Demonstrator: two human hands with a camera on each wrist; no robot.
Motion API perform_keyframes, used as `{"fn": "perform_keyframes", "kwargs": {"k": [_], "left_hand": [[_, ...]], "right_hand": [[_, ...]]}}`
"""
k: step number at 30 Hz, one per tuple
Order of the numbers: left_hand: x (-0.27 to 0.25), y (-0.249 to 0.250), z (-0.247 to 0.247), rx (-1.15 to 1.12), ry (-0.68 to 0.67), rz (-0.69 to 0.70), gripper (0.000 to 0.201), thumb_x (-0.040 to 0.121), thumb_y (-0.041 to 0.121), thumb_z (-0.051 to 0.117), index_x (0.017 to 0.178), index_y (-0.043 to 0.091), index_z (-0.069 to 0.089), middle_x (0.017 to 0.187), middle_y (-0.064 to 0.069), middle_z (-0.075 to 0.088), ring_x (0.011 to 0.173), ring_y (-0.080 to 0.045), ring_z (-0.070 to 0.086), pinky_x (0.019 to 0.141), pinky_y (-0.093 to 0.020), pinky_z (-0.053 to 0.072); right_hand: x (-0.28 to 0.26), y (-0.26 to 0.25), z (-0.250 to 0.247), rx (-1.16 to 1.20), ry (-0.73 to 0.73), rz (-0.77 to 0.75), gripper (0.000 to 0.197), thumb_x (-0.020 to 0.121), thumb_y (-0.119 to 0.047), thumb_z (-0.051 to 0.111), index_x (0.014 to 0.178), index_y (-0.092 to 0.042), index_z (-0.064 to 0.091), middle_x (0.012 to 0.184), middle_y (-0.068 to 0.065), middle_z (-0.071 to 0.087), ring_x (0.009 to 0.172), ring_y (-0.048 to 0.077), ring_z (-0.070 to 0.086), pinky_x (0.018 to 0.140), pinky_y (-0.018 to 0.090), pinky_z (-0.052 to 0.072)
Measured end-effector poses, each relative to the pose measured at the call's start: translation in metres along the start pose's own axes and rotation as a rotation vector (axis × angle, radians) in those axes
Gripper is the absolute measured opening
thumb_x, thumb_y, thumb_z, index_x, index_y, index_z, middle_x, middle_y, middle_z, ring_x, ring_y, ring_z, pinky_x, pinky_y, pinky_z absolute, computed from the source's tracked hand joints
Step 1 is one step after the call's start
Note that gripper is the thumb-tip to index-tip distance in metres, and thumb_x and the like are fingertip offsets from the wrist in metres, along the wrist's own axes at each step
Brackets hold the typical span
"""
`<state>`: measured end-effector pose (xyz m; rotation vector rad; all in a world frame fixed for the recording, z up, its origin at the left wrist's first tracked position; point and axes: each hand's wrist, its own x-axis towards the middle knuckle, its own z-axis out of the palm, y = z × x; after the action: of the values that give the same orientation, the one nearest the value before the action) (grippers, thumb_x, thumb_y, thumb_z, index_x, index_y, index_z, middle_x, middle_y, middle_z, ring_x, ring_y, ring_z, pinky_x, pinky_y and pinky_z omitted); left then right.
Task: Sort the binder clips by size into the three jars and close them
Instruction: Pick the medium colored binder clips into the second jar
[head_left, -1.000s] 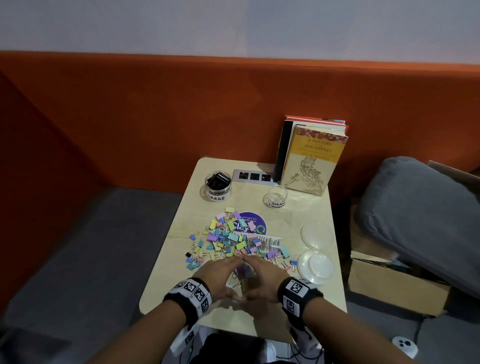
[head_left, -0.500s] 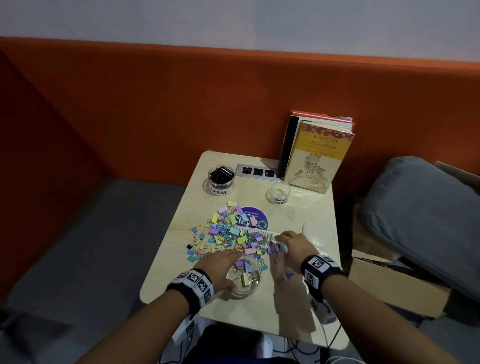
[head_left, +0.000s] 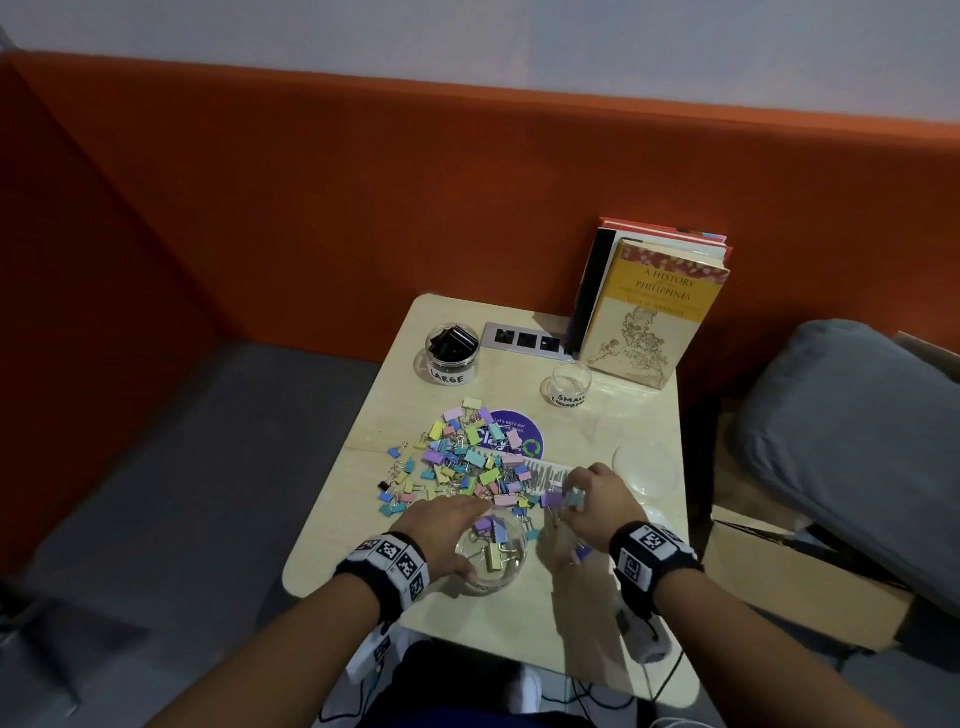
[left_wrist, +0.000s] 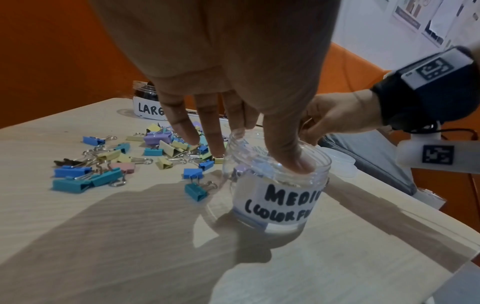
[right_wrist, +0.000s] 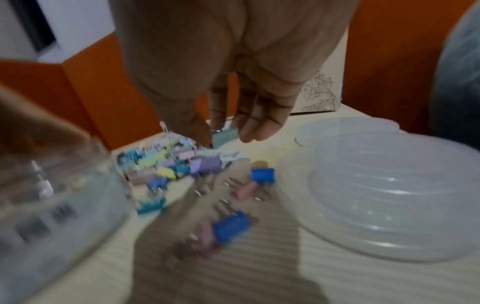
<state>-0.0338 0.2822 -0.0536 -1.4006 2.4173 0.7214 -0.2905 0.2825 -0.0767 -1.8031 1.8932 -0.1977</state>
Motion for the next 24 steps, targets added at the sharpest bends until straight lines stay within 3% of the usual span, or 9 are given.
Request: {"fn": "perform_keyframes", "kwargs": {"k": [3,6,8,9,12,15,19,22,24], "left_hand": [[0.0,-0.001,0.002,-0.021,0.009,-0.002,0.094,0.078,0.043,0.08,0.154,0.03,0.027,0.159,0.007,0.032,0.143,-0.018,0.034,0.115,-0.036,0.032],[0.0,-0.002,0.002,-0.034,0.035,-0.004,0.092,0.076,0.042,0.082,0.152,0.032,0.031,0.155,0.008,0.039,0.139,-0.018,0.04,0.112,-0.034,0.036],[0.001,-0.001,0.001,-0.035,0.046,0.003,0.091,0.074,0.04,0.083,0.15,0.033,0.033,0.152,0.009,0.043,0.135,-0.018,0.045,0.109,-0.034,0.039],[0.001,-0.001,0.001,-0.032,0.043,0.005,0.09,0.074,0.04,0.082,0.15,0.033,0.033,0.152,0.009,0.043,0.135,-0.018,0.045,0.109,-0.035,0.039],[0.0,-0.003,0.003,-0.023,0.028,0.001,0.09,0.078,0.04,0.079,0.153,0.032,0.029,0.156,0.008,0.036,0.139,-0.018,0.04,0.112,-0.035,0.036],[0.0,-0.004,0.003,-0.027,0.018,0.004,0.091,0.08,0.041,0.078,0.154,0.032,0.027,0.158,0.008,0.033,0.141,-0.017,0.037,0.113,-0.033,0.034],[0.0,-0.004,0.004,-0.043,0.015,0.002,0.092,0.078,0.042,0.08,0.153,0.032,0.028,0.158,0.008,0.033,0.141,-0.017,0.037,0.113,-0.034,0.034],[0.0,-0.003,0.004,-0.047,0.02,0.001,0.092,0.077,0.041,0.08,0.153,0.032,0.029,0.157,0.009,0.035,0.14,-0.017,0.038,0.113,-0.033,0.035],[0.0,-0.004,0.004,-0.045,0.023,0.003,0.092,0.077,0.041,0.08,0.153,0.033,0.029,0.157,0.01,0.035,0.14,-0.017,0.039,0.112,-0.033,0.035]], "right_hand": [[-0.01,-0.015,-0.008,0.229,-0.066,-0.155,0.02,0.077,-0.027,0.075,0.096,-0.025,0.068,0.098,-0.005,0.053,0.082,0.013,0.059,0.079,0.032,0.055],[-0.018,-0.034,-0.005,0.265,-0.212,-0.307,0.038,0.071,-0.037,0.072,0.107,-0.024,0.068,0.103,-0.008,0.056,0.084,0.009,0.06,0.078,0.026,0.054],[-0.017,-0.038,0.001,0.232,-0.232,-0.349,0.049,0.07,-0.042,0.069,0.116,-0.028,0.064,0.109,-0.008,0.054,0.09,0.007,0.057,0.081,0.021,0.05],[-0.015,-0.037,0.005,0.225,-0.22,-0.347,0.046,0.072,-0.041,0.068,0.115,-0.027,0.063,0.109,-0.008,0.053,0.089,0.006,0.055,0.081,0.021,0.049],[-0.013,-0.028,0.008,0.213,-0.135,-0.259,0.011,0.083,-0.026,0.064,0.094,-0.026,0.06,0.1,-0.008,0.054,0.08,0.007,0.054,0.072,0.025,0.047],[-0.012,-0.011,0.011,0.123,-0.052,-0.101,0.005,0.088,-0.023,0.06,0.084,-0.023,0.058,0.091,-0.004,0.058,0.079,0.015,0.057,0.069,0.025,0.047],[0.0,0.01,0.011,0.015,0.026,0.088,0.016,0.09,-0.019,0.055,0.1,-0.018,0.067,0.1,0.004,0.062,0.088,0.021,0.06,0.076,0.028,0.049],[0.007,0.014,0.014,-0.06,-0.036,0.063,0.029,0.092,-0.021,0.053,0.119,-0.02,0.064,0.111,0.005,0.059,0.1,0.025,0.06,0.08,0.031,0.05],[0.011,0.01,0.018,-0.135,-0.067,0.011,0.034,0.09,-0.025,0.054,0.123,-0.025,0.061,0.111,0.005,0.058,0.103,0.028,0.059,0.079,0.035,0.052]]}}
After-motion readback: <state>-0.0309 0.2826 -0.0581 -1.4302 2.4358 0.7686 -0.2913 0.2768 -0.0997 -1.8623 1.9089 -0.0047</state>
